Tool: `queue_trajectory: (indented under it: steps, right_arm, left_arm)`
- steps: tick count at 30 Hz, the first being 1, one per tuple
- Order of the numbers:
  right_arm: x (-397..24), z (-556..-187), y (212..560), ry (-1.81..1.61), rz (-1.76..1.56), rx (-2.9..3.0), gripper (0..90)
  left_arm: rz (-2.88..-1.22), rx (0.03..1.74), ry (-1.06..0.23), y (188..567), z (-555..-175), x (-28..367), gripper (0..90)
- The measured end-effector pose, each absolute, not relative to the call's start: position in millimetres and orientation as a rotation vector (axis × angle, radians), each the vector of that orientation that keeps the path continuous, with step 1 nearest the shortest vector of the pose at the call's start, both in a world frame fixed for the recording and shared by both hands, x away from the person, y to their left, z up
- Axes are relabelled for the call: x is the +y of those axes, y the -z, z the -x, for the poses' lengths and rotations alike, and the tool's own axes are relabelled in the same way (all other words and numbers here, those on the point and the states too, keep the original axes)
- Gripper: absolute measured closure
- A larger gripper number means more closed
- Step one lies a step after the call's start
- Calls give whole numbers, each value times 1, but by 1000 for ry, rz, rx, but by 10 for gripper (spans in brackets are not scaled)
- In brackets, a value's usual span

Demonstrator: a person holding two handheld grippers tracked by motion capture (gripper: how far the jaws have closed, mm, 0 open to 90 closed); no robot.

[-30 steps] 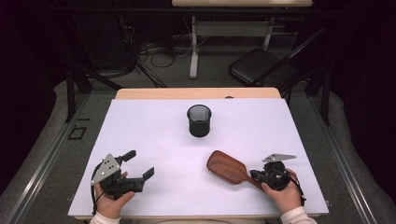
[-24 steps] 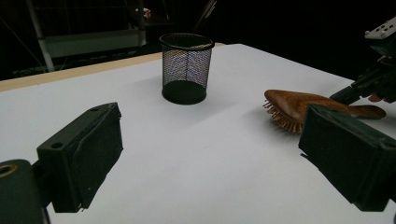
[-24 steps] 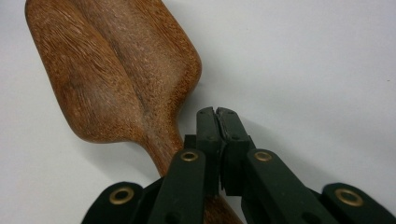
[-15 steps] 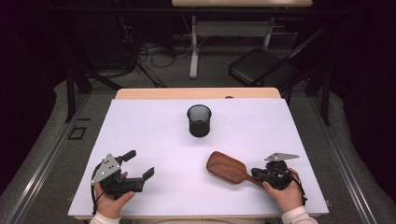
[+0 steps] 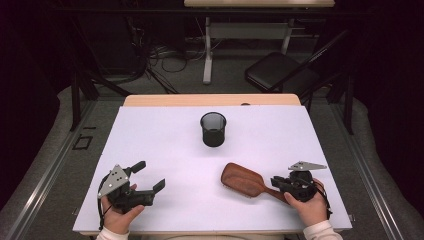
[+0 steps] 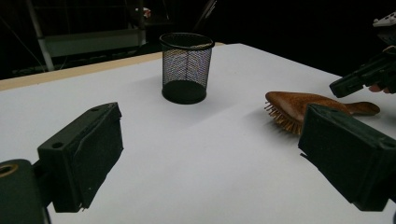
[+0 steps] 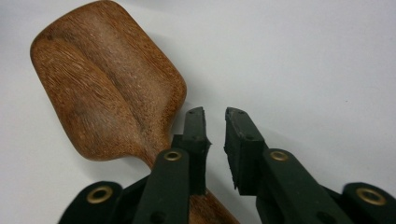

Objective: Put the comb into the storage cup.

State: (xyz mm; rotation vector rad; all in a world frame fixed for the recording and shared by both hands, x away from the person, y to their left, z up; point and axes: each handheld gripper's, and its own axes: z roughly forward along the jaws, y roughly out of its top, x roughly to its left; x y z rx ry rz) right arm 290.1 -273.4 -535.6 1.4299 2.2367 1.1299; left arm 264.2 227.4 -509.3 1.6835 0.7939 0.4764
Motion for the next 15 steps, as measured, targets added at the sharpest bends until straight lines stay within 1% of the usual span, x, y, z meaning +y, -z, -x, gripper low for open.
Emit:
queue_trajectory:
  steps: [5,15]
  right_arm:
    - [-274,-289,532,-1142,-1410,2229,722]
    - [-272,-290,531,-1157,-1357,2237,539]
  left_arm:
    - [-1686,793,-477,509,-264,227,63]
    - [-1688,793,-478,509,-264,227,63]
